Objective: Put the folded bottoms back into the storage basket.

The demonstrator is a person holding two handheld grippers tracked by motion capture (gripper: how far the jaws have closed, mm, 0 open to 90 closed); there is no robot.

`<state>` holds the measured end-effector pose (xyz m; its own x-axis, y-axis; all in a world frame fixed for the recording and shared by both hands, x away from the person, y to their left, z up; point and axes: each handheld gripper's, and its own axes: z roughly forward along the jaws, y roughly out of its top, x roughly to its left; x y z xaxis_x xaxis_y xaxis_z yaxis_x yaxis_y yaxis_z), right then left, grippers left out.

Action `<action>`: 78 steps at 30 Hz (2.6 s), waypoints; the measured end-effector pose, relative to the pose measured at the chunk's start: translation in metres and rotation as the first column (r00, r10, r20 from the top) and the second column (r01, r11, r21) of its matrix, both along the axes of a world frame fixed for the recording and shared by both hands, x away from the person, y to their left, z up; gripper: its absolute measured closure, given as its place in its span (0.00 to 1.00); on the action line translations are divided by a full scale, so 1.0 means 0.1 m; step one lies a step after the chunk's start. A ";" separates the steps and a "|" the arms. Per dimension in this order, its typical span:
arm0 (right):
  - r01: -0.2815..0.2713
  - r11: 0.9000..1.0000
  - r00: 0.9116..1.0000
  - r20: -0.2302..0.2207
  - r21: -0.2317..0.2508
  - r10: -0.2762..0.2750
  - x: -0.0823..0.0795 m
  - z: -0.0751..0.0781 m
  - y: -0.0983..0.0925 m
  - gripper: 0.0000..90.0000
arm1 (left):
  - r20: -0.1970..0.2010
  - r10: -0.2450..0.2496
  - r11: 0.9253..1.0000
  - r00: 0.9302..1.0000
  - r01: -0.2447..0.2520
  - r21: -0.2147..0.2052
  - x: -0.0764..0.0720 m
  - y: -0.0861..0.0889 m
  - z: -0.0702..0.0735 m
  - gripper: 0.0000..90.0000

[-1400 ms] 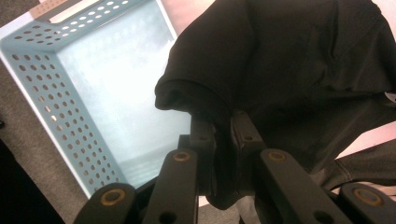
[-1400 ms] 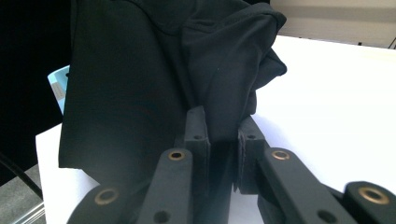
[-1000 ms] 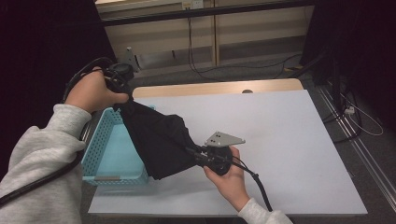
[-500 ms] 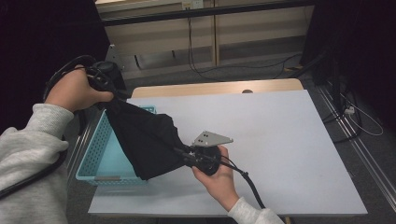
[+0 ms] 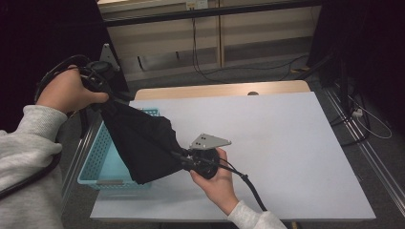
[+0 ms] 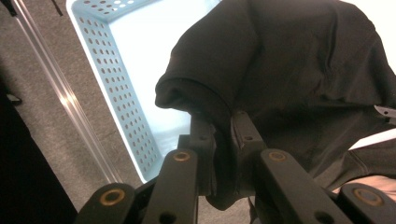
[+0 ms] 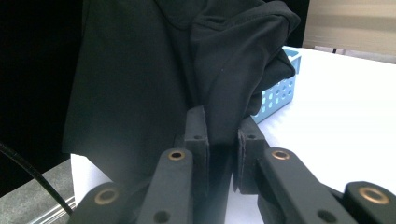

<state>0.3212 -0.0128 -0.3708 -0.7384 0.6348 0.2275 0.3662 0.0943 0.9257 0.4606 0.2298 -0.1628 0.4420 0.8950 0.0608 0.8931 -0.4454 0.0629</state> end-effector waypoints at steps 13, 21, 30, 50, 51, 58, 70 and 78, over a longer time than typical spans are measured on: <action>-0.022 1.000 1.000 -0.013 0.013 0.023 0.06 -0.02 0.24 0.88 | 0.012 0.035 0.999 0.999 -0.035 0.011 0.09 0.18 0.01 0.91; -0.045 0.999 0.999 -0.008 -0.006 0.045 0.08 -0.03 0.43 0.88 | 0.011 0.060 0.998 0.998 -0.061 0.001 0.15 0.34 -0.02 0.91; -0.069 0.998 0.997 -0.020 0.003 0.069 0.08 -0.05 0.58 0.88 | 0.014 0.073 0.997 0.997 -0.073 -0.001 0.21 0.48 -0.09 0.91; -0.082 0.997 0.996 -0.028 -0.001 0.082 0.08 -0.09 0.75 0.87 | 0.027 0.085 0.996 0.996 -0.085 0.013 0.38 0.50 -0.21 0.91; -0.083 0.997 0.996 -0.027 0.001 0.083 0.08 -0.09 0.76 0.87 | 0.029 0.086 0.996 0.996 -0.086 0.013 0.39 0.50 -0.21 0.91; -0.091 0.996 0.995 -0.041 0.006 0.091 0.12 -0.12 0.82 0.87 | 0.032 0.079 0.997 0.996 -0.080 0.021 0.44 0.52 -0.22 0.91; -0.101 0.995 0.994 -0.048 -0.006 0.100 0.16 -0.15 0.93 0.87 | 0.043 0.079 0.996 0.996 -0.080 0.031 0.50 0.57 -0.27 0.91; -0.109 0.994 0.992 -0.056 -0.004 0.109 0.17 -0.16 0.99 0.87 | 0.054 0.081 0.996 0.995 -0.083 0.028 0.52 0.62 -0.29 0.91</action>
<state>0.3384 0.0865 -0.3870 -0.7897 0.5530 0.2657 0.4041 0.1429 0.9035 0.5123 0.2915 -0.1914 0.3625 0.9255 0.1098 0.9225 -0.3731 0.0988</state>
